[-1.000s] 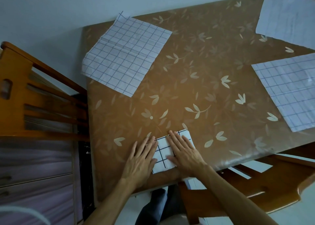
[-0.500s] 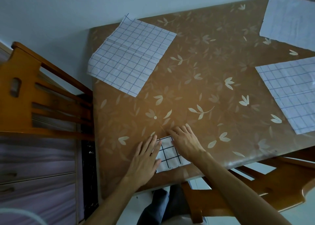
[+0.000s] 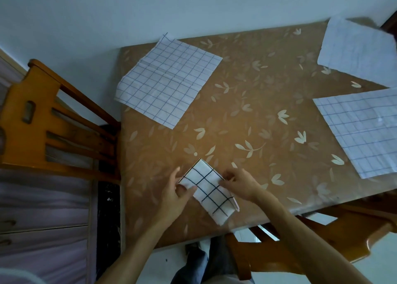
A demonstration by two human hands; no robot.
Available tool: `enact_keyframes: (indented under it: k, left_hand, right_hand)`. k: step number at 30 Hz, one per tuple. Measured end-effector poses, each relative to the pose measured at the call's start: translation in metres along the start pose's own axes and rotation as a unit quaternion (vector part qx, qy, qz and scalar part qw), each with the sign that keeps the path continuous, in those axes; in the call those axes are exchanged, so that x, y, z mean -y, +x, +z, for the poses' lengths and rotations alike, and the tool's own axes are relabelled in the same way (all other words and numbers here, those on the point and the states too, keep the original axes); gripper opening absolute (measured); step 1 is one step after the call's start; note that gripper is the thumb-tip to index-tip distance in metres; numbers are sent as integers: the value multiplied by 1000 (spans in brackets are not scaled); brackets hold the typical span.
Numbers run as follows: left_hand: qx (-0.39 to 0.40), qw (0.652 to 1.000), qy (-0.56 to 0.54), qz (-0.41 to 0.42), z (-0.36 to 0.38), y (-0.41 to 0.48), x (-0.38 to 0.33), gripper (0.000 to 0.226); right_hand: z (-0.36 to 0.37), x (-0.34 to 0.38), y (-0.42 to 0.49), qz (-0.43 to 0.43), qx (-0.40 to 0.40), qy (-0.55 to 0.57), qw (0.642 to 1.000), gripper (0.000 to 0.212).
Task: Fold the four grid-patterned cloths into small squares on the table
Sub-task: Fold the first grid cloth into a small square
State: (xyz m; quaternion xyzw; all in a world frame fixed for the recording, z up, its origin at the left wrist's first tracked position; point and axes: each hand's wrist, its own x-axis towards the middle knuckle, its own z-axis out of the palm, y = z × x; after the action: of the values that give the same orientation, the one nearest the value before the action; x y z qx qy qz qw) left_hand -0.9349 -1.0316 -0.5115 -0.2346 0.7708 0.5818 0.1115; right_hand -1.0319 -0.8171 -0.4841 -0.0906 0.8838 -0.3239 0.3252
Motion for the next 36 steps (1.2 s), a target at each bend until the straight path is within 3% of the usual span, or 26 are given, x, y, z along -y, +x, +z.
enact_keyframes:
  k: [6,10,12,17,20,26,29,34,36]
  left_hand:
    - [51,980,-142,-129,0,2,-11,71]
    - [116,956,-219,-160,0,-6,-18,28]
    - [122,956,-220,-150,0,-8,-18,25]
    - [82,979,-158,-104,-4,-13,-22,21]
    - [86,980,-146,-108,-6,-15,-25,18]
    - [76,987,-110,-93,-15,-13,-34,7]
    - [81,980,-150,-100,-17,-12,-39,18]
    - [90,970,-206,-90,-20,-14,-44,16]
    - [99,970,-210,-75,-21,-15,-43,32]
  right_hand:
    - [-8,2,-25,49,62,248,966,19]
    - [-4,-2,-33,50,82,372,923,34]
    - [-4,-3,-34,60,81,376,921,38]
    - [-6,-1,-42,59,24,231,971,18]
    - [-6,0,-48,42,20,229,972,15]
    - [-16,11,-66,7,-7,361,932,22]
    - [-14,7,-64,3,-14,386,922,24]
    - [-4,4,-59,42,-31,444,894,24]
    - [-1,4,-58,54,-31,437,897,29]
